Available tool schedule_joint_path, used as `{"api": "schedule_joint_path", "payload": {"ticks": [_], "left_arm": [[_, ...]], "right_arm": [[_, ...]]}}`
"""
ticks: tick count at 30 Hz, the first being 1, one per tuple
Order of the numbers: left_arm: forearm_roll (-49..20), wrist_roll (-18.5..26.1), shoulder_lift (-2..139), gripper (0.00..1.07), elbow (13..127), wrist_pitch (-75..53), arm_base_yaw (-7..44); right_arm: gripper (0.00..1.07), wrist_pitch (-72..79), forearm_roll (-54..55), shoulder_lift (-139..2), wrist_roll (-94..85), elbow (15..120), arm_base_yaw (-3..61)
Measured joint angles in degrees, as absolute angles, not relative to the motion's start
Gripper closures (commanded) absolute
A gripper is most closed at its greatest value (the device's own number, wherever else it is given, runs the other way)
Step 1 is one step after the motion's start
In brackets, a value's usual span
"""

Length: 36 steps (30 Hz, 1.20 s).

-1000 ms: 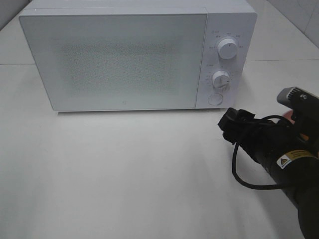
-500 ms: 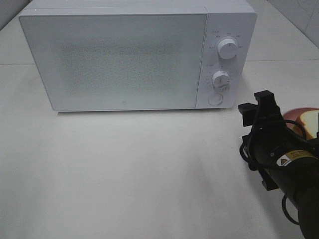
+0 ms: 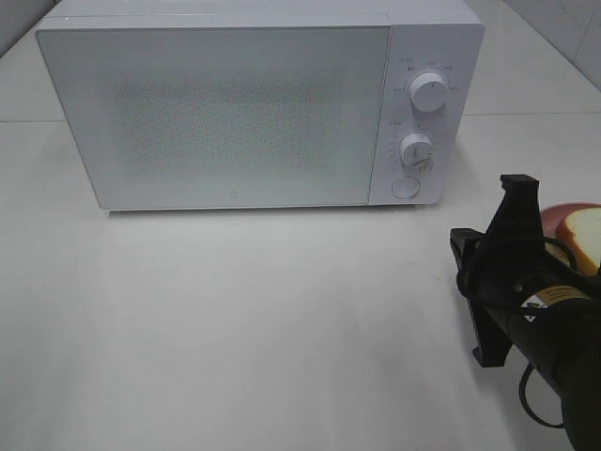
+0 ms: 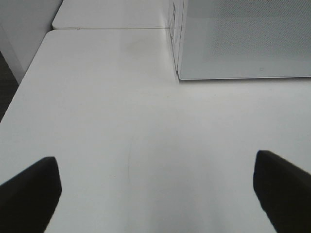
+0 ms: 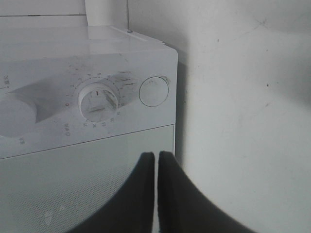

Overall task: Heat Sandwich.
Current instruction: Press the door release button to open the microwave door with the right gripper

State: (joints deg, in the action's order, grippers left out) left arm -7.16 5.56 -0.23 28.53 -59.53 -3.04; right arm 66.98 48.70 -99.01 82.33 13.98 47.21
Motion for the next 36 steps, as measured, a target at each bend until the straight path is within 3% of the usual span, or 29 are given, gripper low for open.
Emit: {"api": "schedule_joint_path", "payload": {"ticks": [14, 36], "left_arm": [[-7.2, 5.6, -0.2, 0.05, 28.5, -59.5, -3.0], [-7.2, 5.6, -0.2, 0.05, 28.5, -59.5, -3.0]], "right_arm": [[1.07, 63.7, 47.4, -99.5, 82.4, 15.9, 47.1], [1.07, 56.1, 26.8, -110.7, 82.8, 30.8, 30.3]]}}
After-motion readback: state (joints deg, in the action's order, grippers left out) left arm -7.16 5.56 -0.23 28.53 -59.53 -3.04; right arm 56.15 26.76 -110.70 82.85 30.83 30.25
